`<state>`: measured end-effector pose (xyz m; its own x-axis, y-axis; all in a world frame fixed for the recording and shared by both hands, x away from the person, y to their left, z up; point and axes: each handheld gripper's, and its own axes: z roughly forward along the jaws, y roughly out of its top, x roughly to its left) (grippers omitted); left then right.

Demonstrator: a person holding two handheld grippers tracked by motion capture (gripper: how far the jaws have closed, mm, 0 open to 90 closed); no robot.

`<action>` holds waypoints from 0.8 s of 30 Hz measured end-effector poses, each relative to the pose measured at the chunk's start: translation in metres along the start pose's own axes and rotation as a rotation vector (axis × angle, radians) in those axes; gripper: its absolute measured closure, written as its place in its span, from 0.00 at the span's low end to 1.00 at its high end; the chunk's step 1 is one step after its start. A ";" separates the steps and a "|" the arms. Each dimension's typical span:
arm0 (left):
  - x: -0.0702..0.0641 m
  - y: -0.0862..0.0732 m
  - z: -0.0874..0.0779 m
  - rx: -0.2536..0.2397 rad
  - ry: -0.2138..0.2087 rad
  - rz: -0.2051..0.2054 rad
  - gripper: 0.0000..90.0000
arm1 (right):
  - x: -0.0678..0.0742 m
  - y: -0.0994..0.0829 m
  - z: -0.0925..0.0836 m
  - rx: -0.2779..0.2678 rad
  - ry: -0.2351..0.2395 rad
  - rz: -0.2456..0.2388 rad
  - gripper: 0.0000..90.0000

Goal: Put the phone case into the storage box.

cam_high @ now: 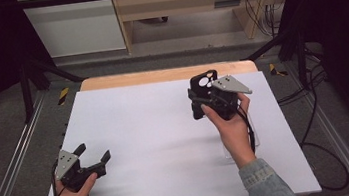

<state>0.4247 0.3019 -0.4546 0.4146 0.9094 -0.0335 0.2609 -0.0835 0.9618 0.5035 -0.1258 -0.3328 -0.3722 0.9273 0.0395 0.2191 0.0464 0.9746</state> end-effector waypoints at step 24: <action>0.003 -0.002 0.001 0.011 0.000 -0.008 0.06 | -0.072 0.000 0.027 -0.031 -0.100 0.062 0.15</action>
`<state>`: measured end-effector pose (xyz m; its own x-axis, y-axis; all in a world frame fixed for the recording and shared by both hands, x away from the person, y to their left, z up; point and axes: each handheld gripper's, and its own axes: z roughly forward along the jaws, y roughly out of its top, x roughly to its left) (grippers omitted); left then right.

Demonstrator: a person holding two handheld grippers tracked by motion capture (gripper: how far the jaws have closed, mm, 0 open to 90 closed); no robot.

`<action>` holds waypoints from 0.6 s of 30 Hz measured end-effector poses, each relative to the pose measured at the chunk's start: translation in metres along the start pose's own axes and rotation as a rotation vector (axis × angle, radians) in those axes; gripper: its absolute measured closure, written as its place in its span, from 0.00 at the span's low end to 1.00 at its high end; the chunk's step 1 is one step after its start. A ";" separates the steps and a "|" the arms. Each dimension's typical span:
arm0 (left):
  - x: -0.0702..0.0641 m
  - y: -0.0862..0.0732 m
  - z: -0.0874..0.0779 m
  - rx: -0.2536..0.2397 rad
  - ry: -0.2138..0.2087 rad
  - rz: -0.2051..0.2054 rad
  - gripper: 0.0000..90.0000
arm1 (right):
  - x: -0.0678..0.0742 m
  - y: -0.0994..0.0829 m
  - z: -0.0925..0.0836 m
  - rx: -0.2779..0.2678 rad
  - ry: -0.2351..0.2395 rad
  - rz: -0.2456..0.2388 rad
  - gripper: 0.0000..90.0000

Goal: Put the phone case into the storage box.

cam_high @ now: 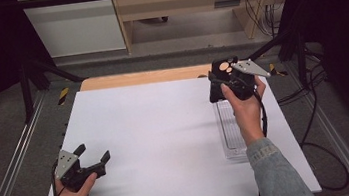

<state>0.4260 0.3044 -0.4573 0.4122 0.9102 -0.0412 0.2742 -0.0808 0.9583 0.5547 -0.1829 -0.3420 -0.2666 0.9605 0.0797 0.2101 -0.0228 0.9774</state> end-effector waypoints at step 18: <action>-0.002 -0.001 0.002 0.016 -0.011 0.006 0.06 | -0.019 -0.008 0.013 0.018 -0.040 0.018 0.15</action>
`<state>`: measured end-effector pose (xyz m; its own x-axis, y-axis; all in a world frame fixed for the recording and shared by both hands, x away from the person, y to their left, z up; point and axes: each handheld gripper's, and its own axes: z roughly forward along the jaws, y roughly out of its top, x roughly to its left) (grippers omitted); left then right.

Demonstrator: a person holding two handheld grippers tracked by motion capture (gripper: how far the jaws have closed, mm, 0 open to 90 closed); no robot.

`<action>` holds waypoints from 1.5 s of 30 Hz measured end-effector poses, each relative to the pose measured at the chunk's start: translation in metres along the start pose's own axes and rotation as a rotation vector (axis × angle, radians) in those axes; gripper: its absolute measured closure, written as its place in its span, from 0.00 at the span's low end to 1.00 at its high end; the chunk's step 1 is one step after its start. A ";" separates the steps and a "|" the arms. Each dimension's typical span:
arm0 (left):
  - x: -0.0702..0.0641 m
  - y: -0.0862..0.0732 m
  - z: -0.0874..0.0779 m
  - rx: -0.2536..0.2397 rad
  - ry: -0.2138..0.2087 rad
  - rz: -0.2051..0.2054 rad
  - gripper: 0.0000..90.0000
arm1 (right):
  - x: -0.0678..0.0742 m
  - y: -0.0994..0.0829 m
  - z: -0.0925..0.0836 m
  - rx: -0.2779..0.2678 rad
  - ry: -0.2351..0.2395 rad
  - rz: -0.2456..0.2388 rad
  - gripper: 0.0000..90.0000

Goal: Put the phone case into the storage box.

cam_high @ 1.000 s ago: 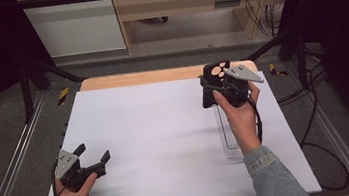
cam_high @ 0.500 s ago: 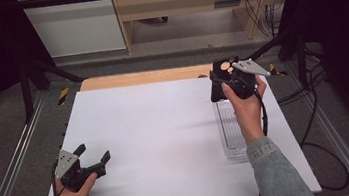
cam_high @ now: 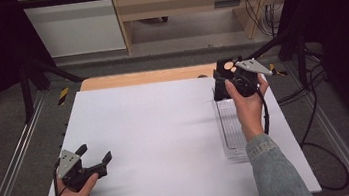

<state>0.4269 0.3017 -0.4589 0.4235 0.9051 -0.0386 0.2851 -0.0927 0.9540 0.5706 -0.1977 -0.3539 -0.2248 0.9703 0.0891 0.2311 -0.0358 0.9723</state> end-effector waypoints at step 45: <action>0.001 0.000 0.001 -0.008 -0.008 -0.001 0.06 | -0.018 -0.034 0.045 0.052 -0.123 0.012 0.15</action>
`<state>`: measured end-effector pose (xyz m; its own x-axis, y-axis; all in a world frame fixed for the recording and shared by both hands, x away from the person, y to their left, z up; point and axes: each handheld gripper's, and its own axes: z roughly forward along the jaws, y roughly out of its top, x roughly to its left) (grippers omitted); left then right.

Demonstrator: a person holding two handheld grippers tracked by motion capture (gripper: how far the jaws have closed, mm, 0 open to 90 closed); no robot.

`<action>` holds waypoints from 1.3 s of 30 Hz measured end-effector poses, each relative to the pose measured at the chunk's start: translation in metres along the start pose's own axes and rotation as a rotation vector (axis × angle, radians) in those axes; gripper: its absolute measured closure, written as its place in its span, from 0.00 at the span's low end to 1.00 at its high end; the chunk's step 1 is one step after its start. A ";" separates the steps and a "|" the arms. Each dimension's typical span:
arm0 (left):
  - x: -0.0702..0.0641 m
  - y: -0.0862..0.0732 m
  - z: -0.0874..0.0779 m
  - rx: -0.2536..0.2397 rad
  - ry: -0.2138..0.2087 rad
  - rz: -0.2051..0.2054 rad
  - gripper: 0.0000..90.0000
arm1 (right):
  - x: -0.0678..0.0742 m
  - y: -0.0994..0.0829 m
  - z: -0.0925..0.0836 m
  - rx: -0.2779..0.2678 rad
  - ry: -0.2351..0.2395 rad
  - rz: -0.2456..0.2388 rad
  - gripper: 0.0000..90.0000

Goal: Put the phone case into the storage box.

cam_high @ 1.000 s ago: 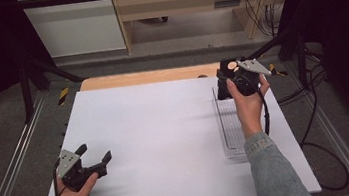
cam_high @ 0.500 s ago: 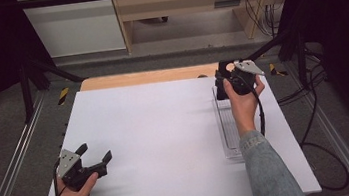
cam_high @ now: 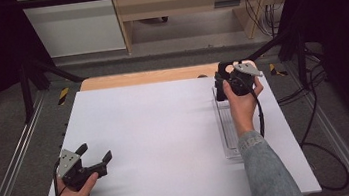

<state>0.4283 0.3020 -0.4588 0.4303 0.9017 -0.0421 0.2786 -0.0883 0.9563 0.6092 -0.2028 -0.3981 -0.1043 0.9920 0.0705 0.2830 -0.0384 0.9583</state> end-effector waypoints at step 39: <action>-0.002 0.000 0.001 0.003 -0.001 0.008 0.06 | 0.005 -0.011 0.014 0.045 -0.001 -0.007 0.15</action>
<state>0.4283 0.2999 -0.4593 0.4330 0.9007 -0.0345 0.2778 -0.0969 0.9558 0.6186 -0.1962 -0.4121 -0.1056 0.9924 0.0633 0.3250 -0.0257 0.9454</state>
